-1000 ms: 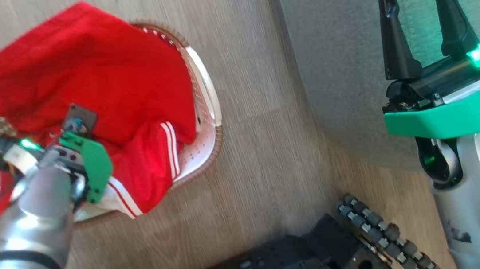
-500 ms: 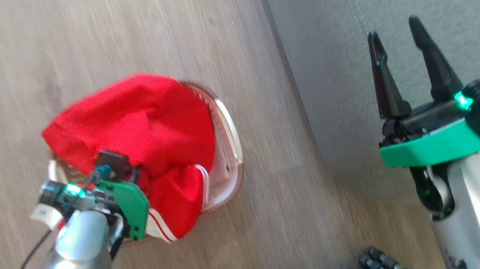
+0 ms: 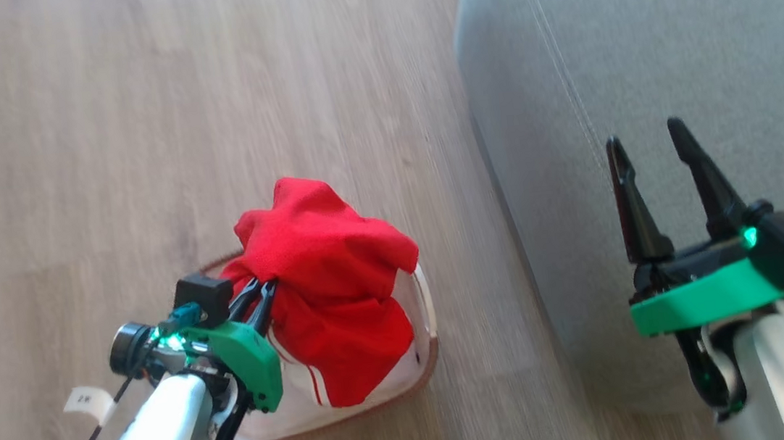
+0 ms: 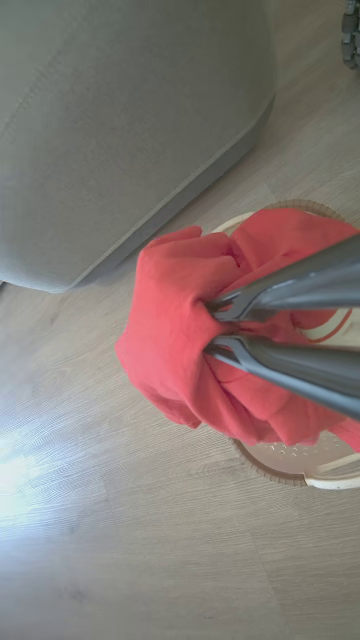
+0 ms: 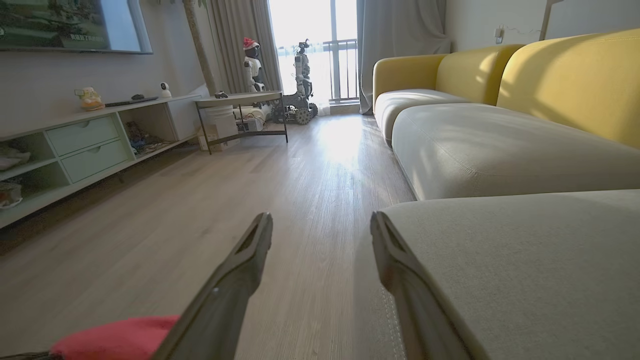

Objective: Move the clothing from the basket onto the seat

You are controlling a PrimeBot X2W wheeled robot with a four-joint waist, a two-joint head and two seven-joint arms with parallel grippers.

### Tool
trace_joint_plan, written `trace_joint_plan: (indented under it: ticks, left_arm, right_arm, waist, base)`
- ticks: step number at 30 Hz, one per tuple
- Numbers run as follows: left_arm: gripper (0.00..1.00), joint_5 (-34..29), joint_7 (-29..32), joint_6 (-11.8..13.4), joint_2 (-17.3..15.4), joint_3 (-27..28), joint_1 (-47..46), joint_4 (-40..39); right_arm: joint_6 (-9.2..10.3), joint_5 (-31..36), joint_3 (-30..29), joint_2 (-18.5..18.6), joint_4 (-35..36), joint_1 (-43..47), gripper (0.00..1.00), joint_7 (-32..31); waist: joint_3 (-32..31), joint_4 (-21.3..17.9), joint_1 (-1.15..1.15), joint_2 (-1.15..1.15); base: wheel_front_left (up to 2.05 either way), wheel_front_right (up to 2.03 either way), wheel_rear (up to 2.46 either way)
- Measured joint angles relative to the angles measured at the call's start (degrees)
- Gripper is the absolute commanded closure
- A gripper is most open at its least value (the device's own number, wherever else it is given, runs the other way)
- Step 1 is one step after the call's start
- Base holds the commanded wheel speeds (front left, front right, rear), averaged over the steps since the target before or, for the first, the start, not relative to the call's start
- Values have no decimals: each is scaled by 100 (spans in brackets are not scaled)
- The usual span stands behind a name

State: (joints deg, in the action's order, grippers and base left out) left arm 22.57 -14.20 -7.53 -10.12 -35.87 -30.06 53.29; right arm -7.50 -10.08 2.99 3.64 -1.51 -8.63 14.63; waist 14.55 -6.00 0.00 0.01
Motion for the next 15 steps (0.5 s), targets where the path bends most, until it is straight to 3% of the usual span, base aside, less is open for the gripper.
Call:
trace_joint_plan:
  ticks: [15]
  left_arm:
    - [100, 189, 3, 103, -23, 491, 534, -1745]
  right_arm:
    - [0, -119, 124, 57, -193, 579, 0, 0]
  waist:
    - [-1017, 418, 0, 0]
  base:
    - [0, 0, 0]
